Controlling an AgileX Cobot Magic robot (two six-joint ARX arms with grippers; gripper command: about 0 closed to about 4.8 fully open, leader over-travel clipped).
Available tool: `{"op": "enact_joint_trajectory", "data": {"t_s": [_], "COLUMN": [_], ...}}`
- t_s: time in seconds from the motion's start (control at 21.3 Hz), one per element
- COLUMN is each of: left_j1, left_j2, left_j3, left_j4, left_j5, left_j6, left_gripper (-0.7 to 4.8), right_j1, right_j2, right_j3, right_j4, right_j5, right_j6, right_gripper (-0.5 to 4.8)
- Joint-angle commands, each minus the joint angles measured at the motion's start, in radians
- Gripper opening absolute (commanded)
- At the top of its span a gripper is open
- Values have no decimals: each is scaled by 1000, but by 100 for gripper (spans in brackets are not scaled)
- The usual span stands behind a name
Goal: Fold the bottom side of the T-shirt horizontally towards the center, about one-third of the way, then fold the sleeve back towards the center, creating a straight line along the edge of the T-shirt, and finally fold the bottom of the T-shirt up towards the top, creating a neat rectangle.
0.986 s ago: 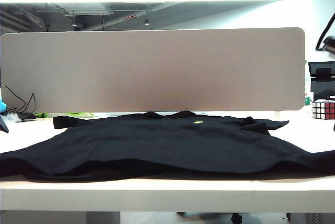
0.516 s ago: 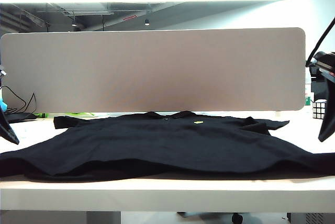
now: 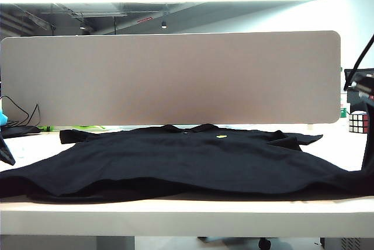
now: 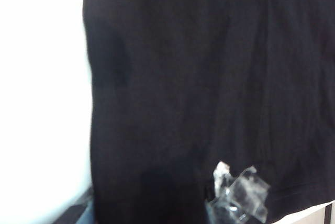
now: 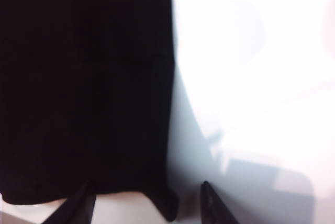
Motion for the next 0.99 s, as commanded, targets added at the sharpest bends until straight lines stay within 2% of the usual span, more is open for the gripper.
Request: {"op": "enact_joint_trajectory", "data": {"t_s": [0.05,0.28,0.33,0.38,0.42,0.47,0.52,0.7,0.89,0.99], "left_j1": [-19,-69,-75,-74,-74,-72,-72,-72,-79,-93], "left_j2": [16,16,16,16,16,16,15,-43,-248,-368], "left_j3": [-18,-18,-18,-18,-18,-17,-17,15,108,138], "left_j4": [-113,-101,-87,-66,-53,-27,-17,-99,-295,-383], "left_j5": [-54,-43,3,39,50,60,60,53,47,-9], "left_j6": [-4,-4,-3,-4,-6,-25,-38,-63,-74,-70], "left_gripper": [256,248,173,64,4,-5,-5,-5,-5,-5], "right_j1": [0,8,8,8,8,8,8,9,9,9], "right_j2": [67,124,124,124,124,123,122,39,-227,-348], "right_j3": [3,3,3,3,3,4,4,4,4,4], "right_j4": [65,124,127,127,127,123,118,41,-131,-228], "right_j5": [-32,-116,-116,-116,-116,-122,-141,-213,-220,-206], "right_j6": [-6,16,16,8,4,-8,-11,-14,-13,-8], "right_gripper": [275,268,217,119,73,24,-2,-6,-6,-6]}}
